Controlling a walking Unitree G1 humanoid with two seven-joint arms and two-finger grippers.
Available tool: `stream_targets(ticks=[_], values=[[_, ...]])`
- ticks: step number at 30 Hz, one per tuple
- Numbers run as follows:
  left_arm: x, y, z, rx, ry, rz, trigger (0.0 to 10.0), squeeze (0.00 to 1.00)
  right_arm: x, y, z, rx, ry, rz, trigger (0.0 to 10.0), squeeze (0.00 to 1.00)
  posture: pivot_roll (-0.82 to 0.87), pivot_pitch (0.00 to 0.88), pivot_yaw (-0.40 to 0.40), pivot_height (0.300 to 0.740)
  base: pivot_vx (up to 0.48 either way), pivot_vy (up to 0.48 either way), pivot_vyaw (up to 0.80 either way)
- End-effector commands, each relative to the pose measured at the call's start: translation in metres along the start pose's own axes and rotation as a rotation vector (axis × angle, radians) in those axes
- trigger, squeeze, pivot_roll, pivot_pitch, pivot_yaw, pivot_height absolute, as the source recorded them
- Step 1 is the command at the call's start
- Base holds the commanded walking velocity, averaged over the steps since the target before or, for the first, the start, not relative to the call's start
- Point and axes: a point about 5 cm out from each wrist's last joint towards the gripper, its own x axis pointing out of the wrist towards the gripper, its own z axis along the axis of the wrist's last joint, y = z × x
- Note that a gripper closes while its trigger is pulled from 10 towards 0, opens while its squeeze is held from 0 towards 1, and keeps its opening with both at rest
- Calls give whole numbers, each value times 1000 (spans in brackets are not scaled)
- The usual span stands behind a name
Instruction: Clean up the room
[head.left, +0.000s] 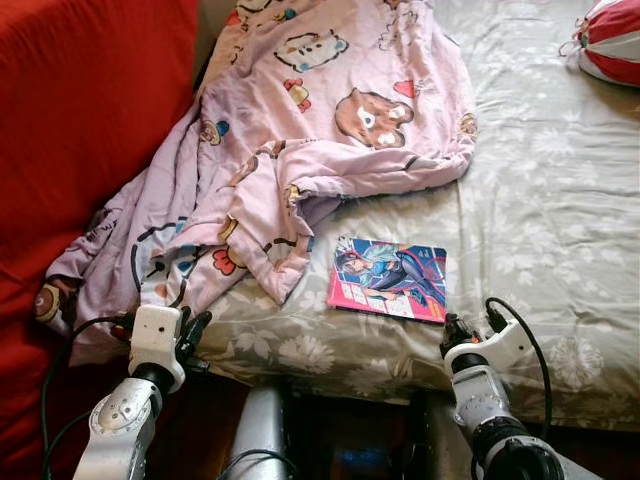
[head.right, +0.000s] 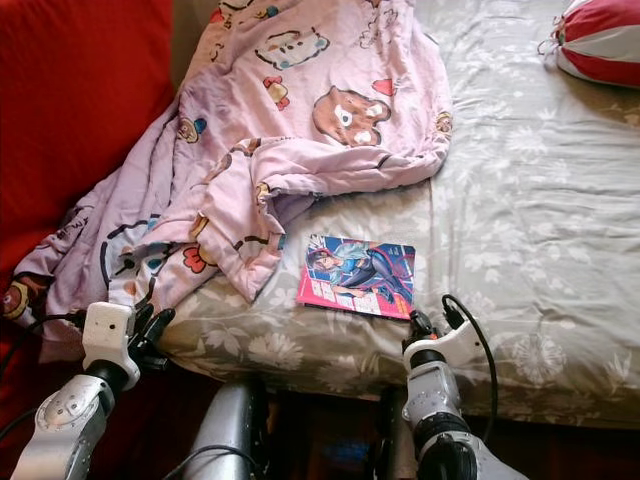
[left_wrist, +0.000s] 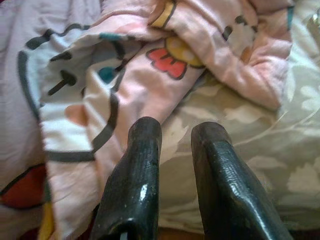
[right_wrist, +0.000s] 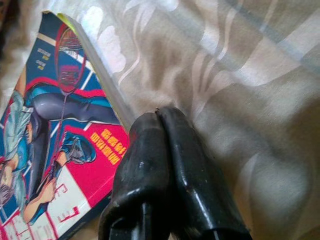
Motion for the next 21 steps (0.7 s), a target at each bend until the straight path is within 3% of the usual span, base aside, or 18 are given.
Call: stream_targets(ticks=[1, 11, 21], values=[[-8, 7, -5, 4, 37, 11, 10000, 0, -5, -12, -9, 25, 31, -54, 10000, 0, 270, 266, 108, 601, 0, 0, 0], [-23, 8, -7, 14, 75, -1, 10000, 0, -11, -36, 6, 89, -17, -177, 10000, 0, 292, 316, 128, 601, 0, 0, 0], [-21, 5, -9, 3, 90, -10, 10000, 0, -25, -71, 22, 99, -89, -298, 10000, 0, 273, 295, 128, 601, 0, 0, 0]])
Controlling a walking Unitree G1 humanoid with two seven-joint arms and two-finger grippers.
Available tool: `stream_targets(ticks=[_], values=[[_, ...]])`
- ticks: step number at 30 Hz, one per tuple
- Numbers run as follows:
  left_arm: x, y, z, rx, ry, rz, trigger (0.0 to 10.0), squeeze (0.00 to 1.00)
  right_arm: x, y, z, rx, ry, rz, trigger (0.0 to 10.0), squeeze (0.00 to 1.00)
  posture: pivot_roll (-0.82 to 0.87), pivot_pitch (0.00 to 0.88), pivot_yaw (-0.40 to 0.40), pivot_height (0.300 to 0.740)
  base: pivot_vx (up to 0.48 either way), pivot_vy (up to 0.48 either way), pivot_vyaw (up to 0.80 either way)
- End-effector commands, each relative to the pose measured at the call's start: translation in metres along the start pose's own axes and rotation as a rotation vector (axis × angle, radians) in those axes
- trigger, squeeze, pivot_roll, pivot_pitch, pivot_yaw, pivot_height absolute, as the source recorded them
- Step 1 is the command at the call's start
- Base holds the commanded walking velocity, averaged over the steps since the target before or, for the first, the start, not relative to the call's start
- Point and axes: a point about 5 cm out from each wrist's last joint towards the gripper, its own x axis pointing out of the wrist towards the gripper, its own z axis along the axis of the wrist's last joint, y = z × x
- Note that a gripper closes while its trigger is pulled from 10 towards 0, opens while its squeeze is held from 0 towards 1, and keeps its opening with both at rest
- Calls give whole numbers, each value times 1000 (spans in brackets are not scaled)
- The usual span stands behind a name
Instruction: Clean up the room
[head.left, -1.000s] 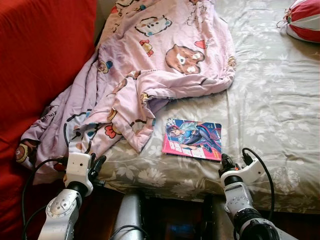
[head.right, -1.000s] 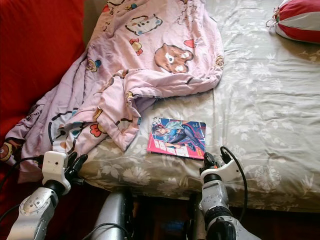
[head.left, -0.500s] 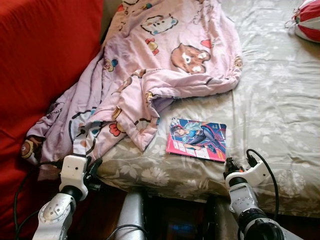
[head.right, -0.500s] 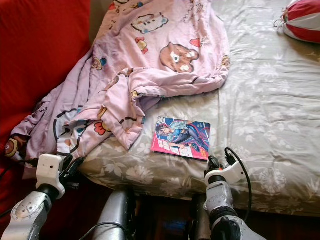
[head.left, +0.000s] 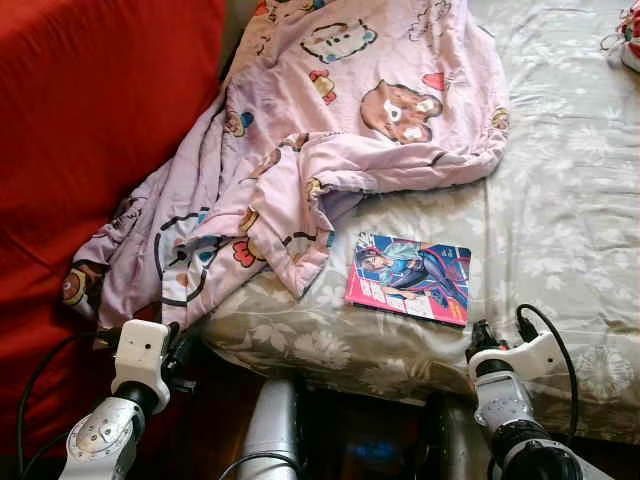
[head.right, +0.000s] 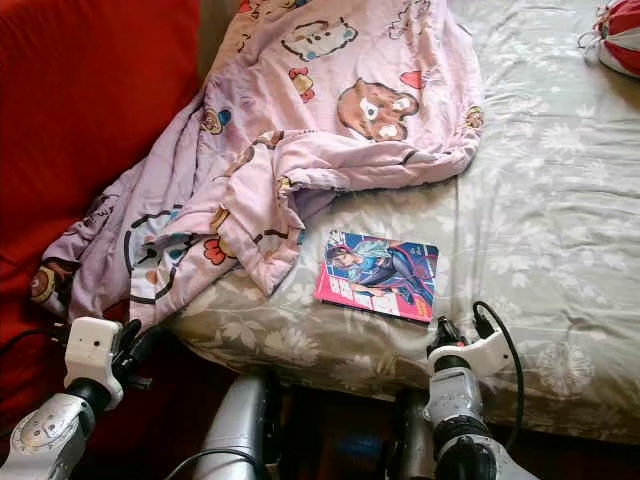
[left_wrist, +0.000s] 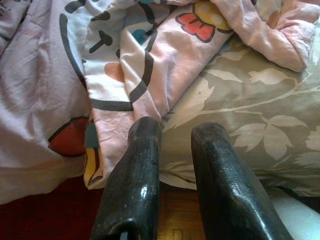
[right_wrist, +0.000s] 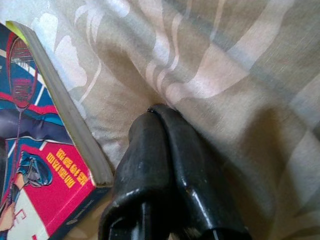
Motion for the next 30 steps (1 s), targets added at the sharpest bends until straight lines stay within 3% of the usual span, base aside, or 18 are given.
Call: stream_targets(ticks=[1, 12, 13, 20, 27, 30], values=[[-4, 3, -8, -7, 42, 1, 10000, 0, -14, -44, 3, 41, -25, -188, 10000, 0, 271, 293, 129, 601, 0, 0, 0], [6, -1, -6, -22, 34, -8, 10000, 0, -29, -80, 24, 38, -152, -299, 10000, 0, 239, 278, 128, 601, 0, 0, 0], [9, -2, -5, -26, 31, -11, 10000, 0, -36, -91, 27, 29, -179, -339, 10000, 0, 229, 275, 125, 601, 0, 0, 0], [15, -6, -6, -34, 25, -21, 10000, 0, -51, -110, 22, 11, -192, -370, 10000, 0, 214, 267, 123, 601, 0, 0, 0], [20, -6, -7, -34, 23, -18, 10000, 0, -48, -101, 15, -14, -177, -319, 10000, 0, 206, 247, 114, 601, 0, 0, 0], [23, -6, -6, -35, 14, -11, 10000, 0, -41, -77, 2, -107, -154, -183, 10000, 0, 197, 233, 108, 601, 0, 0, 0]])
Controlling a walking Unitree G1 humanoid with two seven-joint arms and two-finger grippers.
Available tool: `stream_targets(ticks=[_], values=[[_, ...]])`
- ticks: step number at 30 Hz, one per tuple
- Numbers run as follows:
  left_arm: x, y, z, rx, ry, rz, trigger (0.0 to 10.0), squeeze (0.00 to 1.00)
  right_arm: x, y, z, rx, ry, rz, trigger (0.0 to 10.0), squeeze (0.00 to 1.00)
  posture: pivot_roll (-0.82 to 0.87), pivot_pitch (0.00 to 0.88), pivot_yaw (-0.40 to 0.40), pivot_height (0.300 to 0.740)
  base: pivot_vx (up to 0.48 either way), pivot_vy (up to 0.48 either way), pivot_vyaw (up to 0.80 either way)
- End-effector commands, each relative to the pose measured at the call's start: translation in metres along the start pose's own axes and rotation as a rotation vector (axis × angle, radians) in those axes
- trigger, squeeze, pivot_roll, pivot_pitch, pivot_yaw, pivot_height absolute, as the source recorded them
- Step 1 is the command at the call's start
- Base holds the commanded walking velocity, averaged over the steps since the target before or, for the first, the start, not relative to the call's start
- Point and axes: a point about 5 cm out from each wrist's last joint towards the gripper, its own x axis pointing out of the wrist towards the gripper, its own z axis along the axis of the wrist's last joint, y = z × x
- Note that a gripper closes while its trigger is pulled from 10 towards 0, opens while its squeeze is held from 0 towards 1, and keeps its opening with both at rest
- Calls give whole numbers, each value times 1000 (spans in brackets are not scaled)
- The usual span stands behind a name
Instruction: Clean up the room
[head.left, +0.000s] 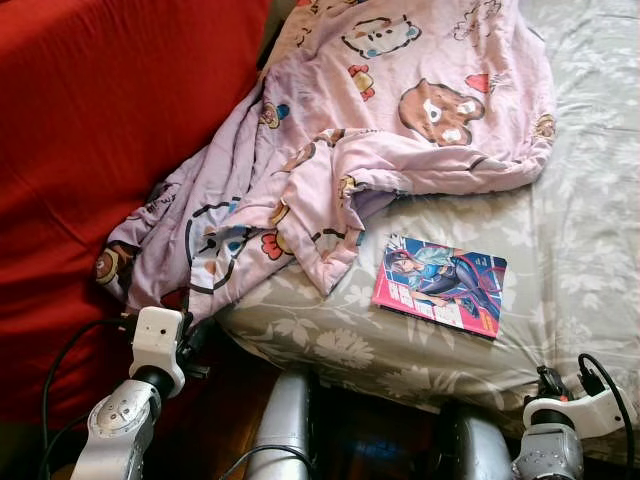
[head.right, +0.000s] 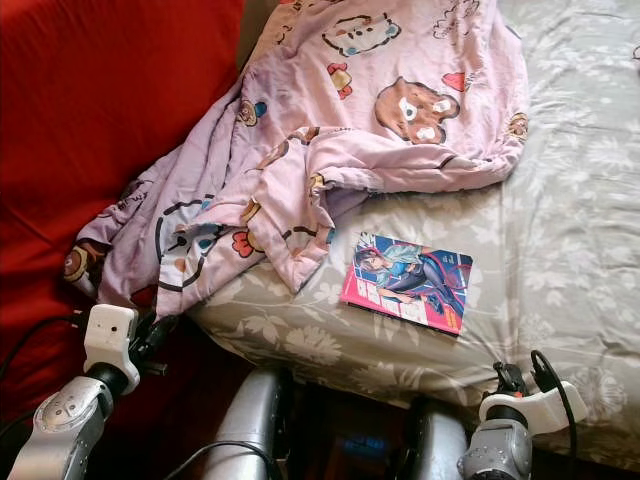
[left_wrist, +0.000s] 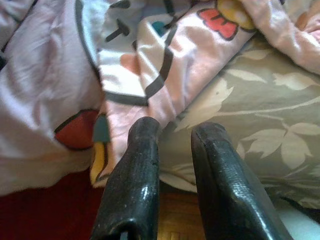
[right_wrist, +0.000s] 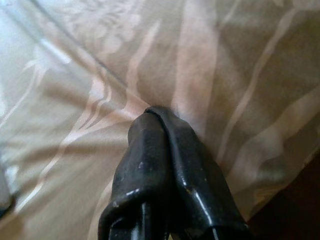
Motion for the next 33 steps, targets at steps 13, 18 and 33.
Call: stream_targets(ticks=[13, 18, 33], values=[[4, 0, -6, -7, 1, 9, 10000, 0, -29, 33, -4, -95, -171, 226, 10000, 0, 175, 215, 98, 601, 0, 0, 0], [7, -2, -5, -13, -11, 12, 10000, 0, -25, 63, -4, -74, -131, 341, 10000, 0, 167, 215, 91, 601, 0, 0, 0], [0, 1, -10, -9, -10, 34, 10000, 0, -9, 124, -55, 24, 236, 446, 10000, 1000, 210, 207, 78, 601, 0, 0, 0]])
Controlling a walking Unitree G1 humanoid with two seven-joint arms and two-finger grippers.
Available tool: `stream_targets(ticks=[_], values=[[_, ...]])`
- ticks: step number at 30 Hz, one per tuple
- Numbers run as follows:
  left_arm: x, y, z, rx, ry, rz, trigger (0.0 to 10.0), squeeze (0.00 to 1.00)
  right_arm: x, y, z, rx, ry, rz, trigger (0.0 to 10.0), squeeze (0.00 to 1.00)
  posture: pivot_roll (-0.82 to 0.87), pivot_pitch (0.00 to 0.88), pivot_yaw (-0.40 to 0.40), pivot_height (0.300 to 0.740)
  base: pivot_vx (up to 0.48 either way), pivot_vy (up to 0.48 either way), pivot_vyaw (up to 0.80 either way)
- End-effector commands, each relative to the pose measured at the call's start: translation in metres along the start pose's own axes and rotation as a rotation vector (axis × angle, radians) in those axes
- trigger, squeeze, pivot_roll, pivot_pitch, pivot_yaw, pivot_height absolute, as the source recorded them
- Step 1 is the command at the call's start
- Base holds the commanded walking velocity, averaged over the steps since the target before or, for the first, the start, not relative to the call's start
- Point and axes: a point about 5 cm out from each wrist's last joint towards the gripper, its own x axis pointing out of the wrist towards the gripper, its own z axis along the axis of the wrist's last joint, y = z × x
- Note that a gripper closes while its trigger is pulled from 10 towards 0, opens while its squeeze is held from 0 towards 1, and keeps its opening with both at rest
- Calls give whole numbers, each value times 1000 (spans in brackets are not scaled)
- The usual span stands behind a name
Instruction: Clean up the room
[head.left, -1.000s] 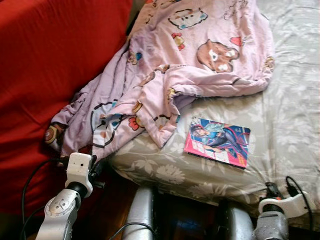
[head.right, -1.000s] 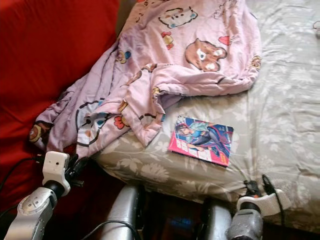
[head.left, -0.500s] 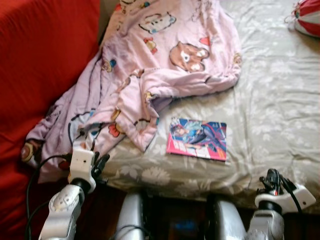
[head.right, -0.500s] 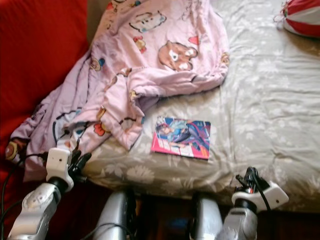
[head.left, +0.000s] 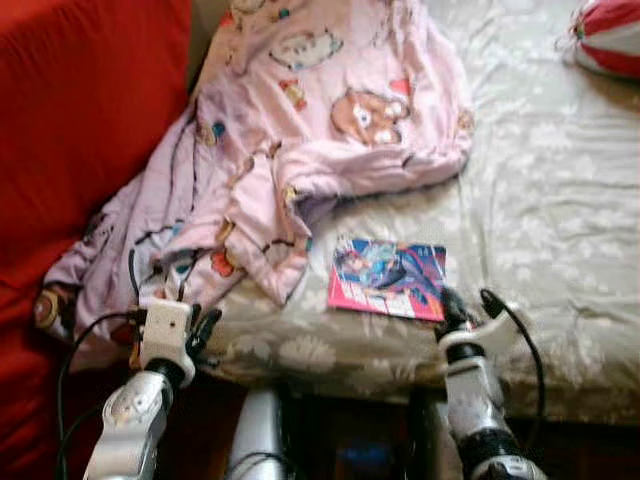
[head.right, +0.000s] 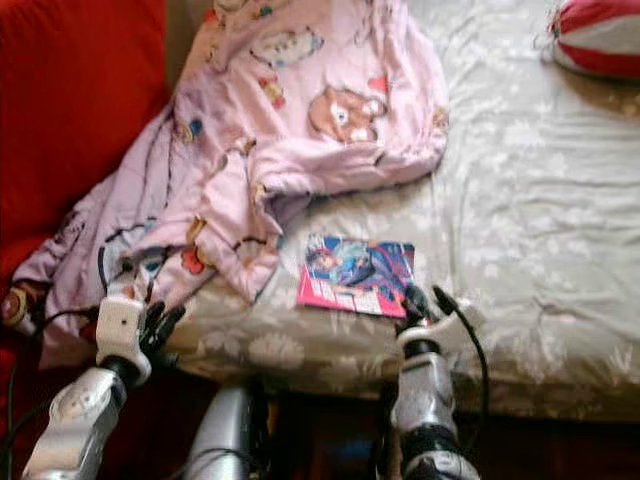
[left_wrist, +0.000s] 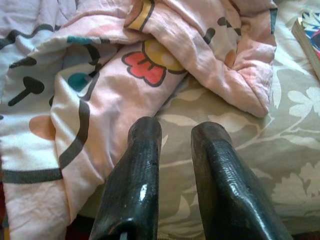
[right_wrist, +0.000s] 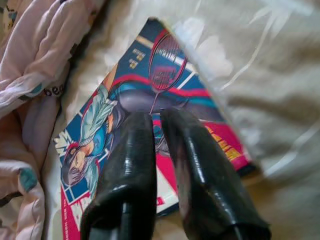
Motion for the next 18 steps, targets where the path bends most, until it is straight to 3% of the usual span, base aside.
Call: stream_targets(ticks=[1, 11, 12, 18], values=[[-8, 8, -7, 11, 24, 28, 10000, 0, -3, -4, -7, 23, 22, -31, 10000, 1000, 210, 207, 78, 601, 0, 0, 0], [-9, 7, -8, 14, 30, 24, 10000, 0, -5, -7, -16, 50, 40, -56, 10000, 1000, 205, 202, 80, 601, 0, 0, 0], [-9, 7, -8, 13, 30, 24, 10000, 0, -6, -10, -14, 55, 28, -68, 10000, 27, 205, 204, 80, 601, 0, 0, 0], [-10, 7, -8, 13, 32, 26, 10000, 0, -7, -16, -11, 66, 14, -98, 10000, 0, 205, 213, 79, 601, 0, 0, 0]])
